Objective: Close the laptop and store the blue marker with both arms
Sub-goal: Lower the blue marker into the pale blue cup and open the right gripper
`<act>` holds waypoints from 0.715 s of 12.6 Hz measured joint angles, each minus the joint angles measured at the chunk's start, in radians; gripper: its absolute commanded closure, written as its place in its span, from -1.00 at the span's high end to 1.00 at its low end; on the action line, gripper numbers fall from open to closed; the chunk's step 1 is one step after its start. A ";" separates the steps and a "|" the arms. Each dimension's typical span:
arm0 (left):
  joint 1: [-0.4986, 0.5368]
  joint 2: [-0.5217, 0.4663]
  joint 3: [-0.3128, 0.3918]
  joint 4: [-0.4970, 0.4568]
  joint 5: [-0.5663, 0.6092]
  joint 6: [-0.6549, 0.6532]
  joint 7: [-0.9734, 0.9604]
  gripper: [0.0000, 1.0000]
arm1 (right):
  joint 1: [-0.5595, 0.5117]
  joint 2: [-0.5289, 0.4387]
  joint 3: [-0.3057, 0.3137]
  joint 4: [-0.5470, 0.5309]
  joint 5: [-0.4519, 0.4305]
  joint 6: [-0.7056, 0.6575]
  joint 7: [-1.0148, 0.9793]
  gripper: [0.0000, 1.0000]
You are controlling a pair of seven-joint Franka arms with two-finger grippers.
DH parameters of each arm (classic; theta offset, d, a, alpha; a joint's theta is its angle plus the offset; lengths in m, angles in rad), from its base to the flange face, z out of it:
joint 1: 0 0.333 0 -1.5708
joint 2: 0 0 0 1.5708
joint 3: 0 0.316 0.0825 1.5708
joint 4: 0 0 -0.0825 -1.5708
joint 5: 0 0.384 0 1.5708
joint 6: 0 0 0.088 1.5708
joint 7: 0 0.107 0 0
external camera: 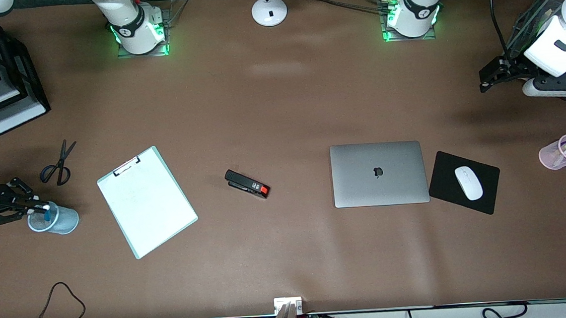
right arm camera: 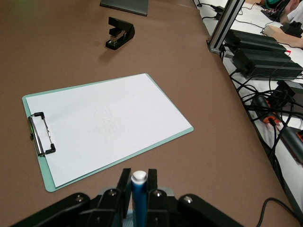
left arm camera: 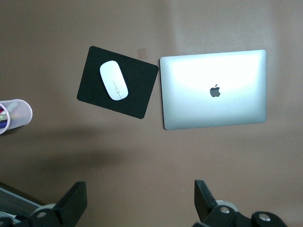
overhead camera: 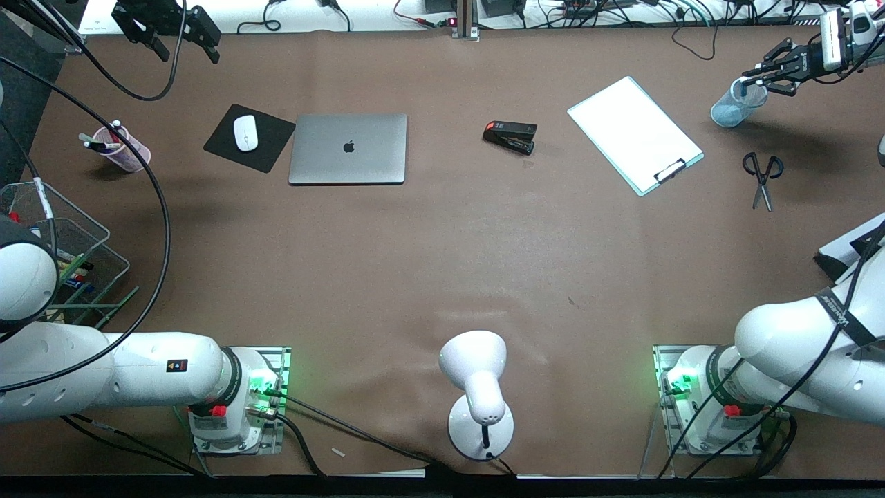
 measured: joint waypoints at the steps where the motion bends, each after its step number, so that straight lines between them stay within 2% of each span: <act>1: 0.000 0.000 0.000 0.000 0.000 0.000 0.000 1.00 | -0.003 0.005 0.000 0.000 0.000 0.000 0.000 -1.00; 9: 0.001 0.001 0.000 0.000 0.000 -0.006 0.010 1.00 | -0.010 0.036 0.000 0.000 0.000 0.023 0.000 -1.00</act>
